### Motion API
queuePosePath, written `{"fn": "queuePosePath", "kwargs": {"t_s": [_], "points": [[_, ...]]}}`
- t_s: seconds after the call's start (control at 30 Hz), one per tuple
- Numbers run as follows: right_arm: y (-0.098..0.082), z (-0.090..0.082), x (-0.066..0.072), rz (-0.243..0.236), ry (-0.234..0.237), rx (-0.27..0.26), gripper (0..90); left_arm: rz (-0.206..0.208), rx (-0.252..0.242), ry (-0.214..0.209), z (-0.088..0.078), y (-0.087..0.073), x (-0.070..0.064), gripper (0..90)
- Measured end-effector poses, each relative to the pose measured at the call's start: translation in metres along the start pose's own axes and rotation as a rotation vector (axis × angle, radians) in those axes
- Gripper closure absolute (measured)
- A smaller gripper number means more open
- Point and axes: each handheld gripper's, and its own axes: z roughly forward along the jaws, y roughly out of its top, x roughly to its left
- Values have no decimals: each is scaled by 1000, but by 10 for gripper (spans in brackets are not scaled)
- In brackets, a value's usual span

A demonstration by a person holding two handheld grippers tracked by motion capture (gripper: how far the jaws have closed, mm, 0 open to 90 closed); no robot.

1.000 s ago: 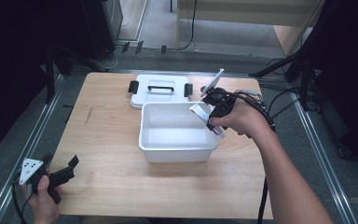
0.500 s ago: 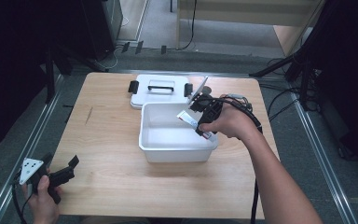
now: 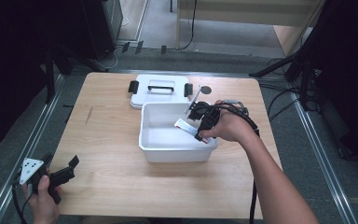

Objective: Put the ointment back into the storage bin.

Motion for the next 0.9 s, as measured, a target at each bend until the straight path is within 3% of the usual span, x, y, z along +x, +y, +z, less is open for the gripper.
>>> {"fn": "queuePosePath", "kwargs": {"t_s": [0.27, 0.73, 0.9], "points": [[1, 13, 1, -26, 8, 29, 719, -1, 1, -1, 0, 0, 0, 1], [5, 34, 2, -5, 11, 94, 718, -1, 1, 0, 0, 0, 0, 2], [7, 41, 2, 2, 37, 128, 718, -1, 1, -1, 0, 0, 0, 2]]}}
